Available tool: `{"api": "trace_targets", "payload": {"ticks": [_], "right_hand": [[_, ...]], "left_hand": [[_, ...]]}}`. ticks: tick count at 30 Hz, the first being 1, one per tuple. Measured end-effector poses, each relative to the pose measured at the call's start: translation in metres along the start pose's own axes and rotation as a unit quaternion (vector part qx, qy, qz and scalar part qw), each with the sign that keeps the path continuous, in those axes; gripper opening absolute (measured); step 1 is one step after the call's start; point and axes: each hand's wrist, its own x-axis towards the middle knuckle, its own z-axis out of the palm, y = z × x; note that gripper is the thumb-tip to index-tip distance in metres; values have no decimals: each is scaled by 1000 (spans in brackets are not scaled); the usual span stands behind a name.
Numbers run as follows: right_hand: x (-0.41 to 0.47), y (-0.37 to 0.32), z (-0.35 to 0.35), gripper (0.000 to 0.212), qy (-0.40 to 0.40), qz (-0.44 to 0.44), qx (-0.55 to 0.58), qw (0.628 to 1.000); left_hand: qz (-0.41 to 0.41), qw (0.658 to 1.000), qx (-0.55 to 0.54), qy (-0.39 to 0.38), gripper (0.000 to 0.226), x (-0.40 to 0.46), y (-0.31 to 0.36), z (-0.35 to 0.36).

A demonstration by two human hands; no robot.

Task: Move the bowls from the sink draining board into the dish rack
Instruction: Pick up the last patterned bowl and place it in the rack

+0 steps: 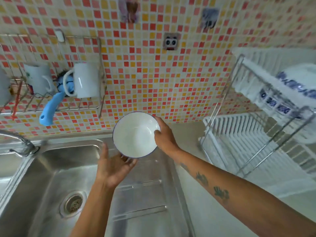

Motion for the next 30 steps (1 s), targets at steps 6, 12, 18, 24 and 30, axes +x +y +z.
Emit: {"api": "trace_targets", "payload": {"ticks": [6,12,18,24,30], "right_hand": [[-44,-62,-120,62,46,-132,-62,988],[-98,-109,-242,59,136,-235,-75,959],[-135,-105,-356,50,185,-283,-40,940],[-143,-91,-443,38,148,-221,48,963],[-113,-66,-484,73,89,-88,79,989]], "left_hand": [[-42,975,101,-193,75,-54,-39,128],[-112,911,165,-362,83,-87,-72,233],[-55,874,277,-395,81,-113,-124,330],[161,841,422,-298,56,-127,-168,403],[413,706,548,-176,91,-102,-208,430]]}}
